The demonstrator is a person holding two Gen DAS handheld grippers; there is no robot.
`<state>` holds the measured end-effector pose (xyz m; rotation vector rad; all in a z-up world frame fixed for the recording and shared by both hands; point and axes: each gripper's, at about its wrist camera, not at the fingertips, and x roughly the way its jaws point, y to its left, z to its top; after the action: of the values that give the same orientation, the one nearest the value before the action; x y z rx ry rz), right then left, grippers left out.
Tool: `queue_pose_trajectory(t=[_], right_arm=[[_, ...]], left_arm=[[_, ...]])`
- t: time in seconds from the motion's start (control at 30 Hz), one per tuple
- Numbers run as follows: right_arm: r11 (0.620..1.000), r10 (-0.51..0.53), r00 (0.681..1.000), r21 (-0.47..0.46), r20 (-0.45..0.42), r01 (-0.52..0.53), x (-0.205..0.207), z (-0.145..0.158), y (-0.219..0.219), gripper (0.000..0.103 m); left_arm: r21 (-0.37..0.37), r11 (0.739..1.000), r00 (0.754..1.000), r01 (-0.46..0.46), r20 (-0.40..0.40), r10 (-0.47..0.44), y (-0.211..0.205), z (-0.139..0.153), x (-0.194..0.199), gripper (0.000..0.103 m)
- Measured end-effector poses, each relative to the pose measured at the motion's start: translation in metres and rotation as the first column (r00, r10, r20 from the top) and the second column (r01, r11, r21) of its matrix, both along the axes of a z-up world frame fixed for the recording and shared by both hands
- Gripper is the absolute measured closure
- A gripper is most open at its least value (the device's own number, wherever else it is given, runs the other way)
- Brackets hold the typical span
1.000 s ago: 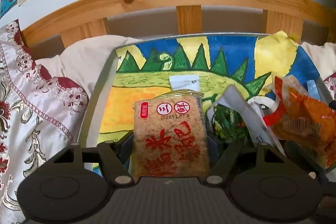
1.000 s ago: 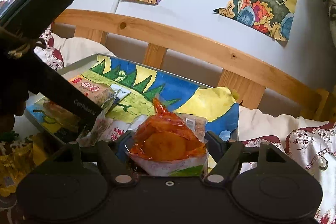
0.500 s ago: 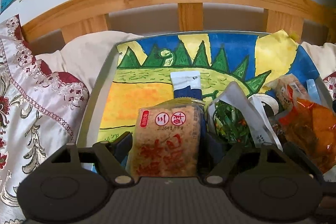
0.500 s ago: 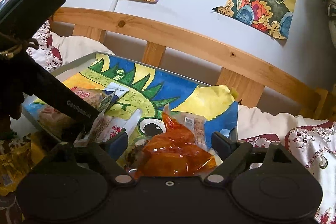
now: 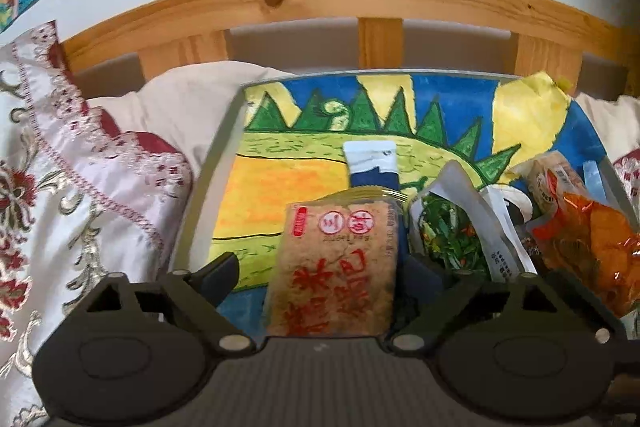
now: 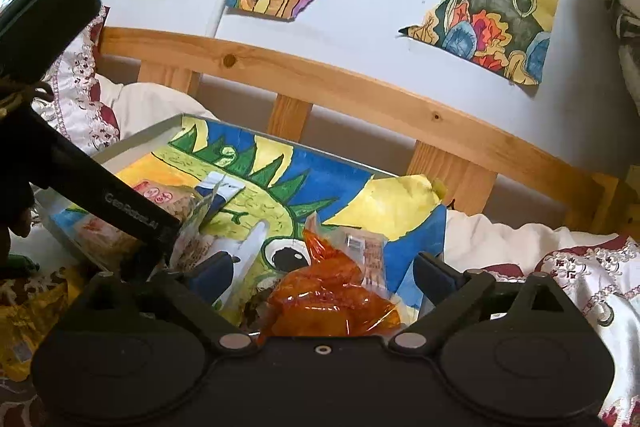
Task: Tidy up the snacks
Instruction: 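Lower the rice cake packet and orange bag into the tray and open both grippers, then withdraw both tools from the tray back over the remaining snacks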
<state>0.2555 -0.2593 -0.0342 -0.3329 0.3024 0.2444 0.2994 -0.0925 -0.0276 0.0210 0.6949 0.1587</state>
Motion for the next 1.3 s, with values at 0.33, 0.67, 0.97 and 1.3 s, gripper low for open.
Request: queue_pose_trajectory(t=[0.33,0.67,0.97,1.3], right_arm=[[1.000,-0.001,0.999,0.029,0.038,0.000,-0.029,0.024,0.001,0.001],[0.995,-0.026,0.997,0.094,0.078,0.019,-0.079,0.057,-0.003,0.001],[0.994,-0.018,0.998,0.110,0.056,0.012,-0.130,0.068,0.001,0.001],[0.991,-0.031,0.999,0.129,-0.016,0.033,-0.175,0.068,-0.004,0.001]], left_arm=[[-0.097,0.994,0.994,-0.047,0.090,0.056,0.027,0.028,-0.043,0.001],[-0.162,0.985,0.982,-0.057,0.168,0.084,0.046,0.048,-0.106,0.001],[-0.167,0.985,0.974,-0.041,0.214,0.077,0.061,0.054,-0.168,0.001],[-0.169,0.985,0.980,-0.031,0.190,0.064,0.073,0.044,-0.216,0.001]])
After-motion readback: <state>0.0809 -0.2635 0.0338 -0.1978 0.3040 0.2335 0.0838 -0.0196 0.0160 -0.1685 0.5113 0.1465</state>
